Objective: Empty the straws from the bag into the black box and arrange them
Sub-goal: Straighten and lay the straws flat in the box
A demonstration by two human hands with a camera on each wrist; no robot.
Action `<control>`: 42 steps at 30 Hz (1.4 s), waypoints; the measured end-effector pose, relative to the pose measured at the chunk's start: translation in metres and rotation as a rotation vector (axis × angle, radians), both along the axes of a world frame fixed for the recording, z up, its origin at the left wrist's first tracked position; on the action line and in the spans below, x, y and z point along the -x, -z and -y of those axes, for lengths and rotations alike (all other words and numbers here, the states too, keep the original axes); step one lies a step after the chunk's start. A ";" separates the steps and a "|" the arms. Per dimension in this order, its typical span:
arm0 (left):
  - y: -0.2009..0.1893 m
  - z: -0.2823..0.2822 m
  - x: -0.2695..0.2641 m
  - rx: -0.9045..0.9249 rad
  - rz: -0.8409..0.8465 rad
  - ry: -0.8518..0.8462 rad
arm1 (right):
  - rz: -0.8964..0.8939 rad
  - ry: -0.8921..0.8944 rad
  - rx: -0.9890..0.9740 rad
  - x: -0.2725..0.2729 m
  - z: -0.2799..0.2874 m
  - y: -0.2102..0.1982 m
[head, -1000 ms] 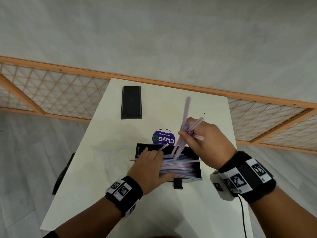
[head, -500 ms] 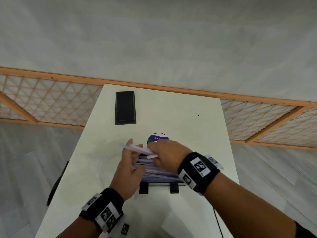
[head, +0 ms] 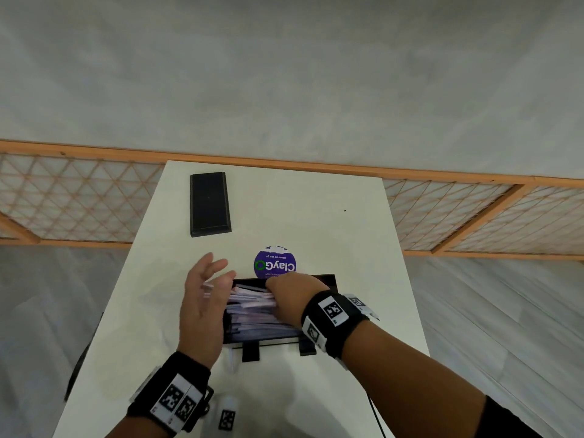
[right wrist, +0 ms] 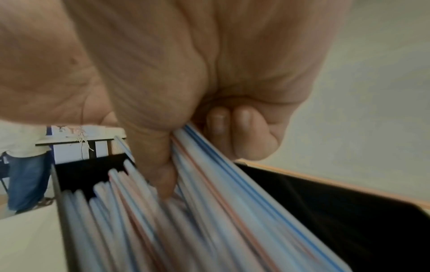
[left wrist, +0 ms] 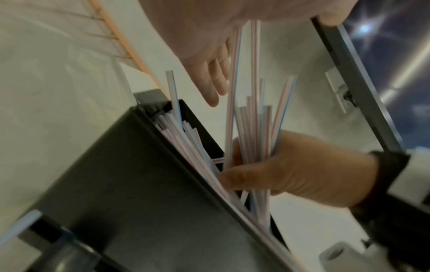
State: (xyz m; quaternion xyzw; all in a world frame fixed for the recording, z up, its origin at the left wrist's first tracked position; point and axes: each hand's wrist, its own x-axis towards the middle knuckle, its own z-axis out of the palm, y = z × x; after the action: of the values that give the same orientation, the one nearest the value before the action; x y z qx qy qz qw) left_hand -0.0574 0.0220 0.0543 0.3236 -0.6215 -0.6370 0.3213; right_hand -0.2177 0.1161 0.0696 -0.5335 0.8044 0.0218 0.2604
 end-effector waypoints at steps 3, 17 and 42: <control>0.003 -0.001 -0.001 0.079 0.060 0.102 | 0.005 0.017 0.018 -0.001 0.002 -0.003; 0.002 -0.014 0.004 -0.140 0.113 0.196 | -0.040 0.081 0.043 0.009 -0.028 0.001; 0.011 0.014 -0.005 0.342 0.347 0.107 | 0.053 0.364 0.331 0.019 -0.028 -0.010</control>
State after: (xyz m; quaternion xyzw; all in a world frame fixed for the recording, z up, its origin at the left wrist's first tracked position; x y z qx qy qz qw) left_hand -0.0522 0.0081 0.0437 0.3357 -0.7823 -0.4736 0.2257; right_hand -0.2366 0.1442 0.0800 -0.4154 0.8728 -0.1716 0.1903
